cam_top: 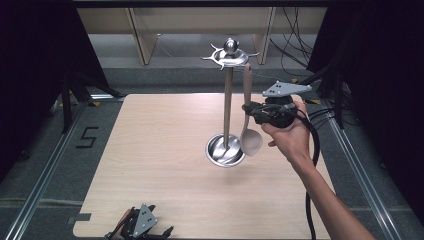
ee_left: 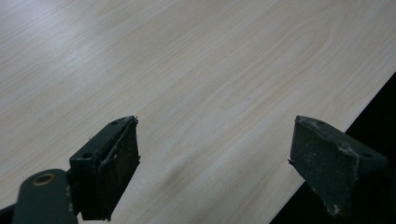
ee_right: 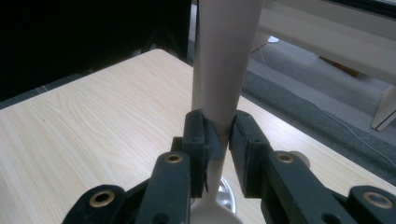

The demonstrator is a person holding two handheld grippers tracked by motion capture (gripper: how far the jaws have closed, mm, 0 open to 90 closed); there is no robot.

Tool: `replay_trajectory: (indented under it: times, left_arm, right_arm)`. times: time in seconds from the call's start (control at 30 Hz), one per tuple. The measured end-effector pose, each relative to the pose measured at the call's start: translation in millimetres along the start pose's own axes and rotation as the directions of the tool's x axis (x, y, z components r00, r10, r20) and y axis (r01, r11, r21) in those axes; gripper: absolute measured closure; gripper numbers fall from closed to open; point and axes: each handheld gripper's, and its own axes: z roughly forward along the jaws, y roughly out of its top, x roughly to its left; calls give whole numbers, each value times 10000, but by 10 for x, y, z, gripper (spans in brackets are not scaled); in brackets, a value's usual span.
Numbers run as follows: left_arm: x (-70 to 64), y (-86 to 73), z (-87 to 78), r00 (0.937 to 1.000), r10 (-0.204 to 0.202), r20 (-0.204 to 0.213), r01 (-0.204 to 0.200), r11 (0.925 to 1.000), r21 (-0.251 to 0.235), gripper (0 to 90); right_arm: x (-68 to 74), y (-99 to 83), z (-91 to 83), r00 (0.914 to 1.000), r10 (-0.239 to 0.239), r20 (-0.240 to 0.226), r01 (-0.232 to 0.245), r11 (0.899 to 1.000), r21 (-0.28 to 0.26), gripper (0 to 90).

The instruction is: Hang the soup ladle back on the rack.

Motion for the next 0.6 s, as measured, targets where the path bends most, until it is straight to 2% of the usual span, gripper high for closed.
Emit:
replay_trajectory:
  times: [0.03,0.07,0.1,0.13,0.17,0.3,0.33,0.4,0.43,0.47,0.5,0.53,0.6]
  left_arm:
    - [-16,-4,2,9998,-199,18,199,9998,-14,149]
    - [-16,-4,2,9998,-199,18,199,9998,-14,148]
    - [-34,-9,22,9990,-437,-74,437,9990,-94,148]
    - [-35,-8,19,9989,-474,-54,473,9988,-93,149]
    - [-38,-8,17,9987,-516,-35,515,9986,-104,149]
    - [-40,-11,18,9987,-506,-58,505,9987,-98,148]
    - [-21,-4,9,9998,-206,-60,205,9997,-101,149]
    - [-21,-4,7,9998,-194,-83,193,9997,-116,149]
    - [-20,-4,8,9998,-189,-78,188,9998,-113,148]
    - [-20,-5,8,9998,-180,-83,180,9998,-100,148]
    - [-38,-10,14,9989,-477,-32,477,9988,-91,149]
    - [-37,-11,16,9990,-453,-60,452,9989,-83,149]
    - [-37,-11,17,9989,-462,-51,462,9989,-77,149]
  right_arm:
    - [-12,4,15,9998,-186,6,186,9998,-68,770]
    - [-12,4,15,9998,-186,6,186,9998,-68,770]
    - [-10,2,22,9999,-156,-12,156,9998,-105,770]
    - [-6,-5,38,9999,-143,65,145,9995,-282,769]
    - [-8,-7,40,9998,-130,-130,127,9997,-192,769]
    - [-8,-28,65,9998,-35,-175,27,9988,-483,766]
    - [-1,-45,74,9994,158,-314,-178,9977,-646,762]
    - [-15,-63,74,9991,97,-414,-127,9972,-738,757]
    - [-2,-86,71,9992,263,-305,-286,9966,-776,695]
    - [-2,-86,71,9992,263,-305,-286,9966,-776,695]
    - [-6,-108,59,9981,496,-352,-528,9939,-967,631]
    - [-6,-108,59,9981,496,-352,-528,9939,-967,631]
    - [-1,-130,14,9958,757,-513,-814,9896,-1184,570]
